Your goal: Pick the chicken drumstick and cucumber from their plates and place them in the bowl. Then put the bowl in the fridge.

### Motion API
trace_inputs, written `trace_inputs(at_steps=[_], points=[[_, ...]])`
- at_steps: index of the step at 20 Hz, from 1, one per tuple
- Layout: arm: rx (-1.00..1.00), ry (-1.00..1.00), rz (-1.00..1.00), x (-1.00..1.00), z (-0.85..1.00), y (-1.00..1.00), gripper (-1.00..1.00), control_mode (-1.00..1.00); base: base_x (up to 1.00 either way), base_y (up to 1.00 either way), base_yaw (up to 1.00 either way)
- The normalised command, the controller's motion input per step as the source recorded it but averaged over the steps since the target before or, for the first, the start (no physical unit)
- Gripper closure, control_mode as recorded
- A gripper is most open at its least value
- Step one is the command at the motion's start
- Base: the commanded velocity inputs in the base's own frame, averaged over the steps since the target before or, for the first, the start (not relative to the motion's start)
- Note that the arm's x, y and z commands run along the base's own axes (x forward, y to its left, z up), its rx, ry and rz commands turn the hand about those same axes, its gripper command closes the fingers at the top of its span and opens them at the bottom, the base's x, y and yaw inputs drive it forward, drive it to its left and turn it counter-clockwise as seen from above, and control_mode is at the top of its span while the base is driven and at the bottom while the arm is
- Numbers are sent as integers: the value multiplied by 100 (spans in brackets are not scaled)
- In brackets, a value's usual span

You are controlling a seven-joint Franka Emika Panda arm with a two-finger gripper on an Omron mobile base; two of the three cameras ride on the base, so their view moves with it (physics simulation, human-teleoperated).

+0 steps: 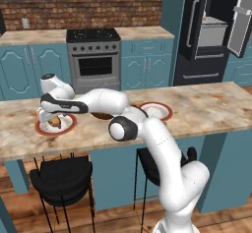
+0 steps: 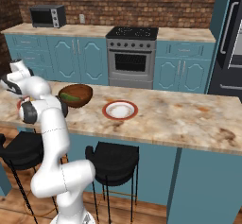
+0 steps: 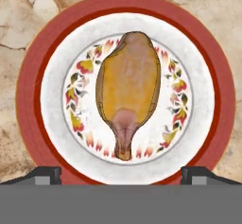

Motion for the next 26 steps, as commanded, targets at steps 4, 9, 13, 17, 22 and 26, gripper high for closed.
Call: trace_inputs(at_steps=[4,9,13,17,22,26], points=[[0,3,0,21,-29,0,-100,-100,0,0,0],[0,0,0,25,-18,0,-100,-100,0,0,0],[0,0,0,24,-15,9,-100,-100,0,0,0],[0,0,0,13,-11,17,-100,-100,0,0,0],[0,0,0,24,-10,18,-100,-100,0,0,0],[0,0,0,32,-1,15,-100,-100,0,0,0]])
